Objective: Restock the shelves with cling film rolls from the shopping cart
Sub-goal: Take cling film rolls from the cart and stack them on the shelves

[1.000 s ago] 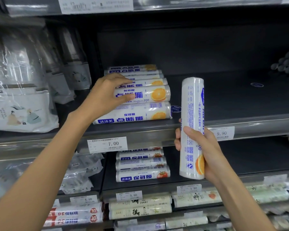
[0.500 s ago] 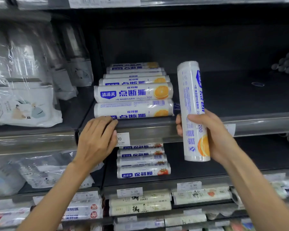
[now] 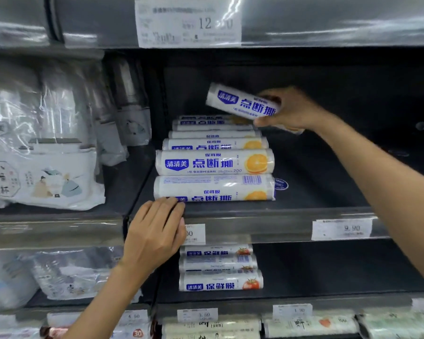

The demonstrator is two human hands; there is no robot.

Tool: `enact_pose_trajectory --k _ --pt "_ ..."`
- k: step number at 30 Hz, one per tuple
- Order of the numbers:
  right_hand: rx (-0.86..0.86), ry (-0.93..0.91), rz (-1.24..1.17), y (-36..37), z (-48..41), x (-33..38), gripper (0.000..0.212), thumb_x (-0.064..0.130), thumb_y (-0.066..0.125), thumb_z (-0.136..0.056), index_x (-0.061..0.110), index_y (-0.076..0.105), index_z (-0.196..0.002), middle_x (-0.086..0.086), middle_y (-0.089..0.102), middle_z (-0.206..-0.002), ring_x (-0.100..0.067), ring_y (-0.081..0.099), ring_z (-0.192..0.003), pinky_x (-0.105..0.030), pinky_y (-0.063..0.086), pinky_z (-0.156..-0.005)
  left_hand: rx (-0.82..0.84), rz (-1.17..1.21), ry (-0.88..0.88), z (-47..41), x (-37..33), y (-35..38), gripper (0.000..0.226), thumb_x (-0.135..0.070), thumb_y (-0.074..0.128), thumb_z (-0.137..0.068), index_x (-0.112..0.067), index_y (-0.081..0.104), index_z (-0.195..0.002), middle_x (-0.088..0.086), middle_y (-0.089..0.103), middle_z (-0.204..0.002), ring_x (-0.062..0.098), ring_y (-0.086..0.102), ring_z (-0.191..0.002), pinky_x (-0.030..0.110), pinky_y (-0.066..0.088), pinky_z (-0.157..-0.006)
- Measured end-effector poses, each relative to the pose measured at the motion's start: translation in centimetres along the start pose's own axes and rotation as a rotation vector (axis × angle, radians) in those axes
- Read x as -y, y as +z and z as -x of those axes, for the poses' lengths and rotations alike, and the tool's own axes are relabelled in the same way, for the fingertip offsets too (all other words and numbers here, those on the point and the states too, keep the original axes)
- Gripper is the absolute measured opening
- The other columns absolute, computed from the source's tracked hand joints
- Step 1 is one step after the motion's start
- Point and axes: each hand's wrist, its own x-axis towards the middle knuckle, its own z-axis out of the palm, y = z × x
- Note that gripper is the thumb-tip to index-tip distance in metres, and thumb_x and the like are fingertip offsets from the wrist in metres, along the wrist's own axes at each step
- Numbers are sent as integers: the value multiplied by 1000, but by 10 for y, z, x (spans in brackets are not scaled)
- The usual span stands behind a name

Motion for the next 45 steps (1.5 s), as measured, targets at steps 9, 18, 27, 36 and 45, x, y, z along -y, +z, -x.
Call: enact_pose_trajectory --k 9,18,27,36,45 --pt "138 -85 -31 73 -115 4 44 21 77 -76 9 61 -115 -6 65 -108 -18 61 -97 -26 45 -81 0 -5 -23 2 1 3 16 -14 45 -88 -4 55 -96 18 70 -84 26 54 -86 36 44 -75" --pt "211 -11 -27 56 -129 -20 57 39 64 -87 14 49 -135 -6 52 -136 -22 48 -123 -22 33 -90 34 -20 -45 1 -1 2 17 -15 42 -89 -5 55 -94 17 69 -84 26 54 -85 36 44 -74" --pt "157 59 -326 46 -113 -65 41 15 70 -83 10 59 -122 -6 60 -115 -14 54 -106 -14 42 -84 26 -45 -59 2 -3 3 15 -14 43 -88 -5 55 -93 17 69 -83 26 55 -85 35 44 -74" --pt "92 39 -402 53 -112 -76 50 10 79 -72 11 59 -119 -5 60 -117 -17 56 -111 -25 45 -94 28 -49 -64 2 -4 3 16 -15 41 -90 -6 55 -93 17 69 -82 25 55 -86 34 44 -74" --pt "24 72 -398 47 -99 -75 55 9 77 -74 6 55 -125 -8 57 -113 -16 53 -103 -17 45 -83 14 -20 -78 3 -3 2 15 -13 43 -90 -4 55 -94 18 69 -82 24 55 -86 34 44 -77"
